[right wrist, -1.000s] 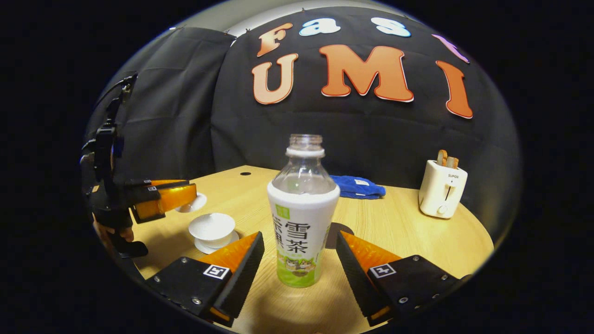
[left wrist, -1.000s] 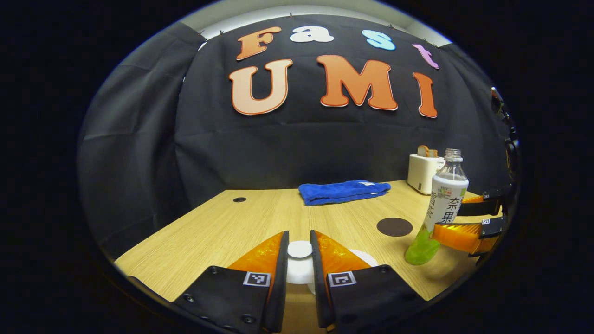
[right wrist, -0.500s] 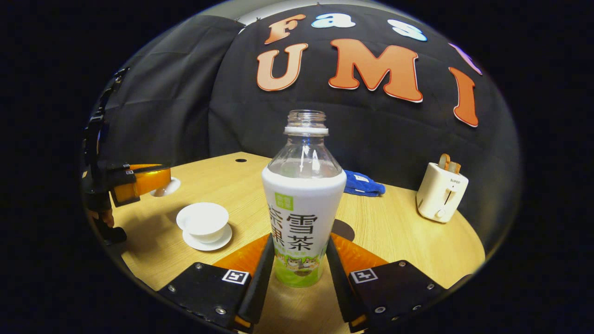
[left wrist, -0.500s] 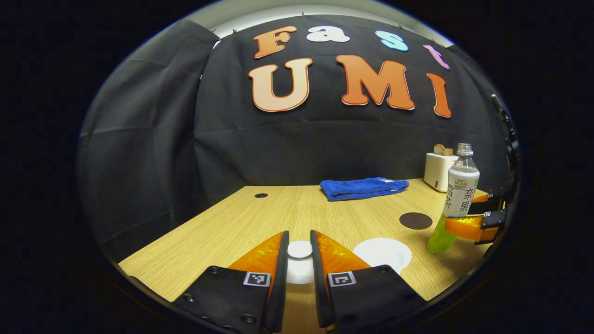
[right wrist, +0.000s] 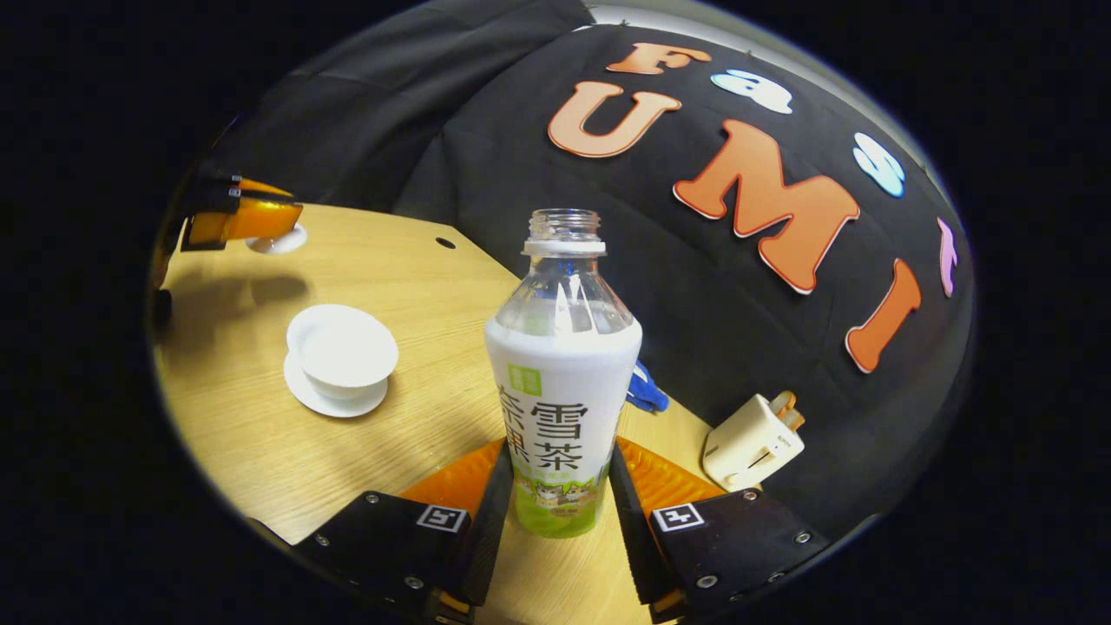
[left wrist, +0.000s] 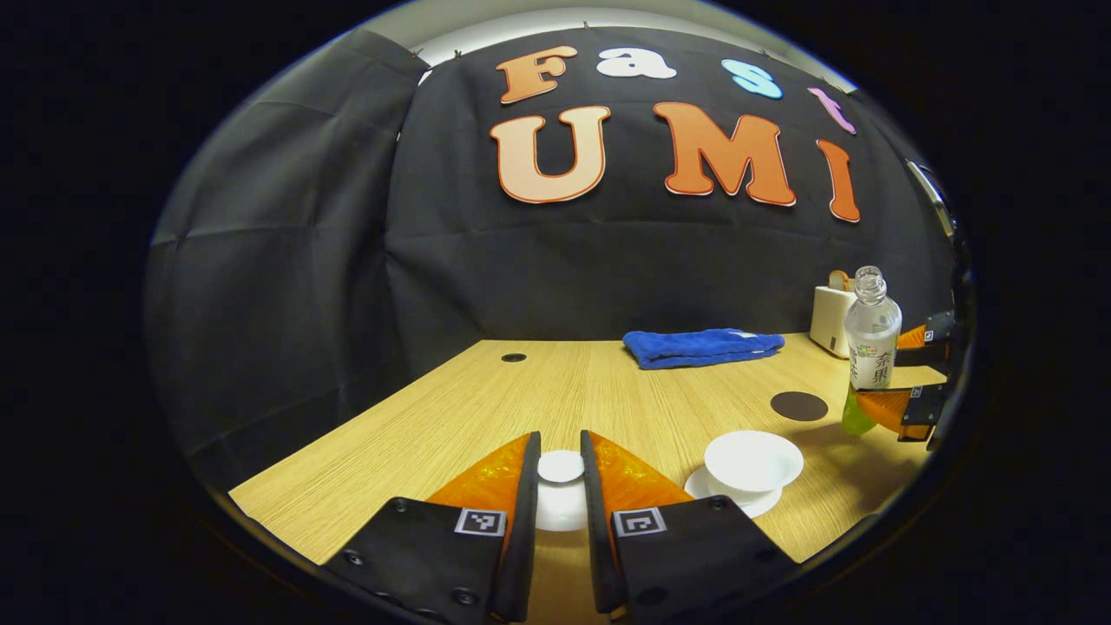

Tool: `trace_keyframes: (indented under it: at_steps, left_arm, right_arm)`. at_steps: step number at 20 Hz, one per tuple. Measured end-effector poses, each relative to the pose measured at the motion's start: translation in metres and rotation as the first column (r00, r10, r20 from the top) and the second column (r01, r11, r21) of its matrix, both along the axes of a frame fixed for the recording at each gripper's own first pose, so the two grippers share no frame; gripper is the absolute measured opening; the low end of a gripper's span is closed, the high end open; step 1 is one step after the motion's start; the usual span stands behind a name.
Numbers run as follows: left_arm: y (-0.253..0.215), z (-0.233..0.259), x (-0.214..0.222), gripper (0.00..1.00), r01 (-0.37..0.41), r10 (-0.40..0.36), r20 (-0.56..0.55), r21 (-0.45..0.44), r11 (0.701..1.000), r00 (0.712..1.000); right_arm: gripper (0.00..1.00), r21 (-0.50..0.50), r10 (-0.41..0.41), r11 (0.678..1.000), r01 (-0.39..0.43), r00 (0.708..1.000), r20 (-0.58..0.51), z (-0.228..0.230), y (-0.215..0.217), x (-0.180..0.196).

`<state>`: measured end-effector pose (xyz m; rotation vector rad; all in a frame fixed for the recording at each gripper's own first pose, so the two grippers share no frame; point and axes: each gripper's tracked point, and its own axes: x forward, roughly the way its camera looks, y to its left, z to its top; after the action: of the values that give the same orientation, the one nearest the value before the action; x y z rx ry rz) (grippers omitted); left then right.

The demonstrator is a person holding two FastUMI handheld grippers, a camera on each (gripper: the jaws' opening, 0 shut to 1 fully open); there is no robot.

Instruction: Open the teacup lid with one hand, grasp the water bottle and pour water into the teacup with the other hand; after pouring, place the water bottle on the coaster and then close the teacup lid.

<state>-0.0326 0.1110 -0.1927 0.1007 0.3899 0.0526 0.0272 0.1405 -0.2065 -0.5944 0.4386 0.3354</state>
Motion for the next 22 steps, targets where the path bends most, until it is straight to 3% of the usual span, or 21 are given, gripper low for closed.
trace_keyframes:
  at_steps: [3,5,12,17,20,21,22]
  left_arm:
    - [0.006,0.001,-0.003,0.31,0.0,0.0,0.005,0.006,1.0,1.0]
    - [0.007,0.0,-0.004,0.28,0.004,-0.004,0.003,0.004,1.0,1.0]
    - [0.015,-0.005,-0.007,0.31,0.008,-0.008,-0.012,0.0,1.0,1.0]
    - [0.021,-0.009,-0.009,0.34,-0.001,0.001,-0.017,0.009,1.0,1.0]
    - [0.024,-0.01,-0.011,0.28,-0.004,0.004,-0.02,0.017,1.0,1.0]
    - [0.025,-0.01,-0.012,0.34,-0.006,0.006,-0.019,0.018,1.0,1.0]
    - [0.027,-0.009,-0.012,0.3,-0.008,0.008,-0.018,0.02,1.0,1.0]
  right_arm:
    - [0.67,-0.128,0.044,0.991,-0.038,0.998,0.042,0.004,0.0,0.005]
    - [0.63,-0.197,0.079,0.978,-0.065,0.995,0.062,0.007,0.001,0.007]
    - [0.63,-0.37,0.2,0.916,-0.154,0.976,0.087,0.008,0.015,0.013]
    - [0.63,-0.5,0.263,0.851,-0.159,0.954,0.144,0.008,0.016,0.021]
    - [0.63,-0.543,0.291,0.822,-0.169,0.946,0.146,0.004,0.015,0.025]
    - [0.63,-0.556,0.296,0.814,-0.168,0.944,0.148,0.002,0.015,0.026]
    - [0.63,-0.577,0.302,0.801,-0.161,0.941,0.156,0.002,0.013,0.027]
